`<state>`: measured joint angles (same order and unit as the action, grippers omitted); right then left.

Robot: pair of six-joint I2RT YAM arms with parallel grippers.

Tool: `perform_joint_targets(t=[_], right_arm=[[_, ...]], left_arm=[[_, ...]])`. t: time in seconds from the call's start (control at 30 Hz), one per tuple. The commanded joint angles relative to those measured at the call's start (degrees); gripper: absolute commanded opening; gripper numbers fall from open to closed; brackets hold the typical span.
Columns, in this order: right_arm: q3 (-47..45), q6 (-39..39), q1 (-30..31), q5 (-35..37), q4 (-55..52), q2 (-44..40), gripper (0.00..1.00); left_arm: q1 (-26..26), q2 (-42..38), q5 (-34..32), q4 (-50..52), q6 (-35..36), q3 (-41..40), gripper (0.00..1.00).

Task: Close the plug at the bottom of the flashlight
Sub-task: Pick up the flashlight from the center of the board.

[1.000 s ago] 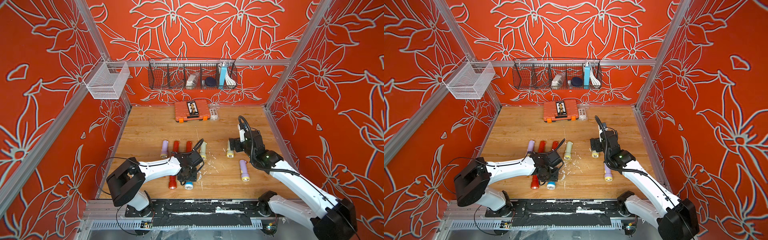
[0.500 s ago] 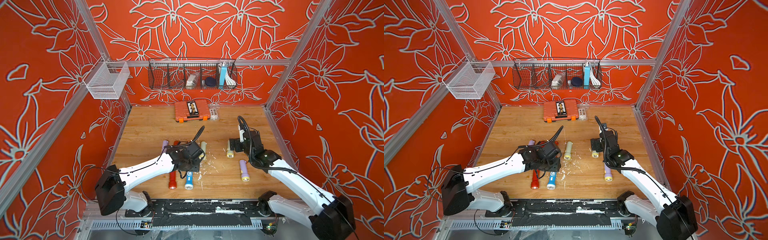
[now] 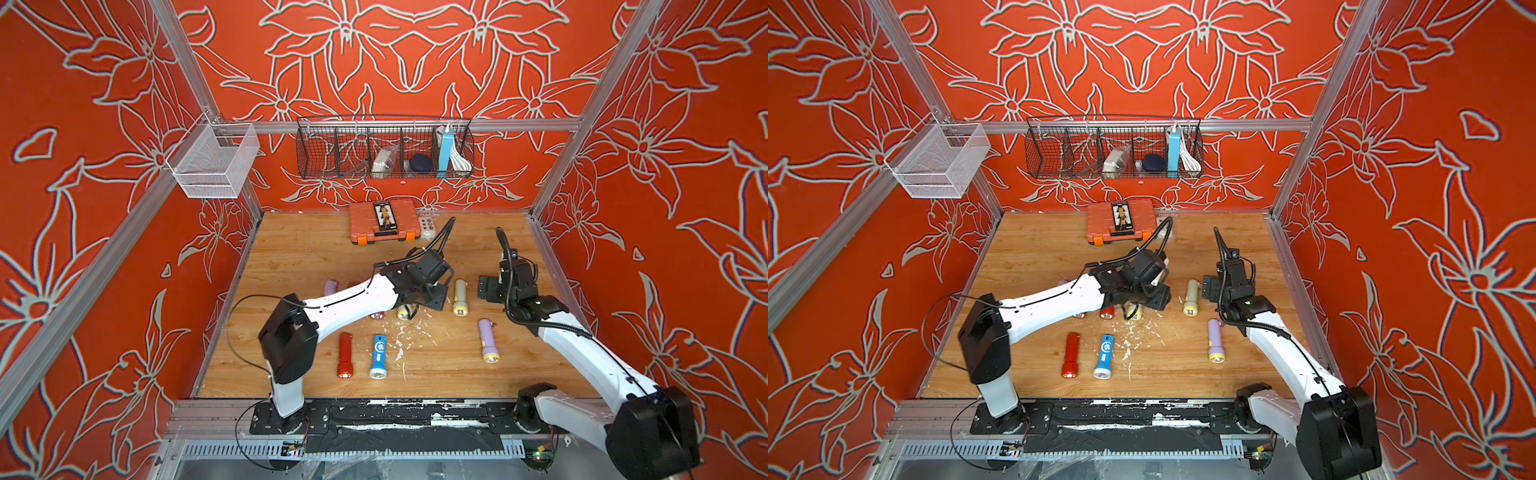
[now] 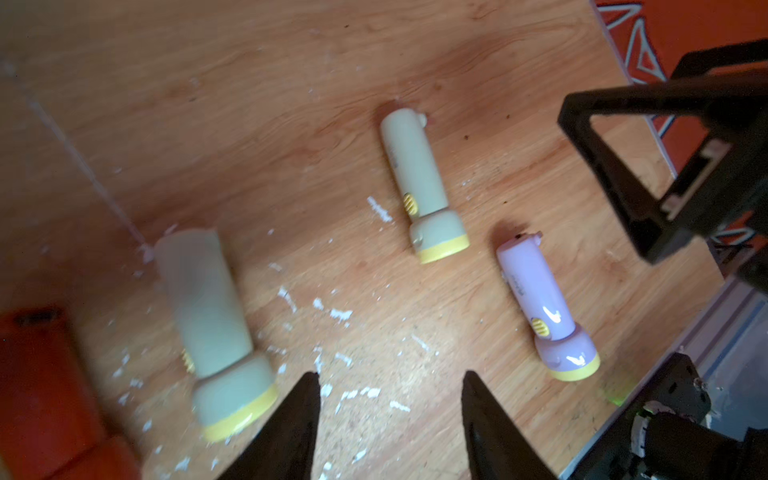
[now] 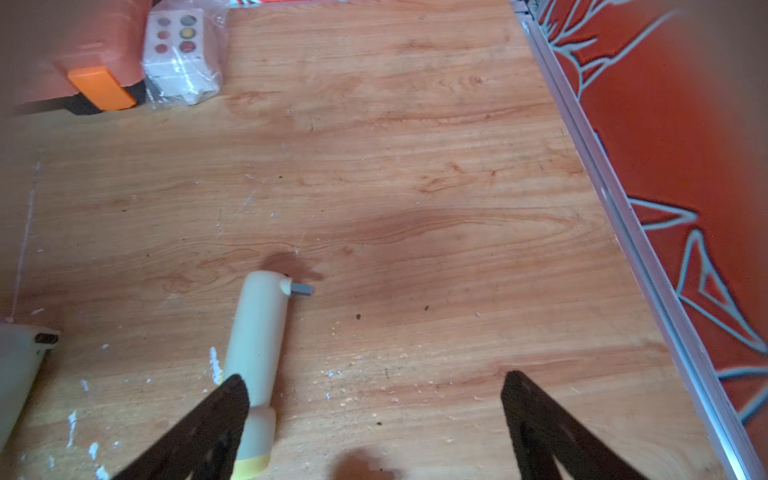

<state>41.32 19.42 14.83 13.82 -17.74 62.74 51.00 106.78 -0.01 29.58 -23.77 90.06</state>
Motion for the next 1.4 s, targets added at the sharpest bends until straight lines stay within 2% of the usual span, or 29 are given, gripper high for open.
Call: perform_joint_targets(t=[0.0,0.17,0.37,0.4,0.43,0.53,1.13,1.37], right_arm=[[1.3,1.9,-2.9,-2.1,-1.4,-0.1,0.98],[-0.4,3.5,-7.1,-5.0,0.0,-1.9,0.98],[-2.7,4.3,-8.3,-8.6,1.9,-3.9,0.98],[-3.1,4.3,-8.3,-9.6,2.5,-4.3,0.98],[-3.4,4.3,-8.3,-10.8,3.1,-4.6,0.98],[-3.7,4.2,-8.3,-12.3,3.3,-5.1,0.98],[-4.5,4.1,-8.2,-11.7,3.4,-6.6,0.98],[-4.5,4.1,-7.9,-10.8,3.2,-7.4,0.98]], left_arm=[[0.2,5.7,4.4,1.4,3.8,6.2,0.55],[0.1,15.5,4.3,5.7,4.2,17.8,0.55],[0.1,29.3,1.9,17.6,5.6,36.9,0.56],[0.2,31.2,1.5,19.2,5.8,39.8,0.58],[0.2,32.9,0.9,20.6,5.9,42.2,0.72],[0.2,36.5,-1.5,23.5,6.1,47.4,0.73],[1.5,45.7,-1.5,23.6,4.4,53.7,0.69],[1.6,48.1,-2.7,26.0,5.4,55.6,0.57]])
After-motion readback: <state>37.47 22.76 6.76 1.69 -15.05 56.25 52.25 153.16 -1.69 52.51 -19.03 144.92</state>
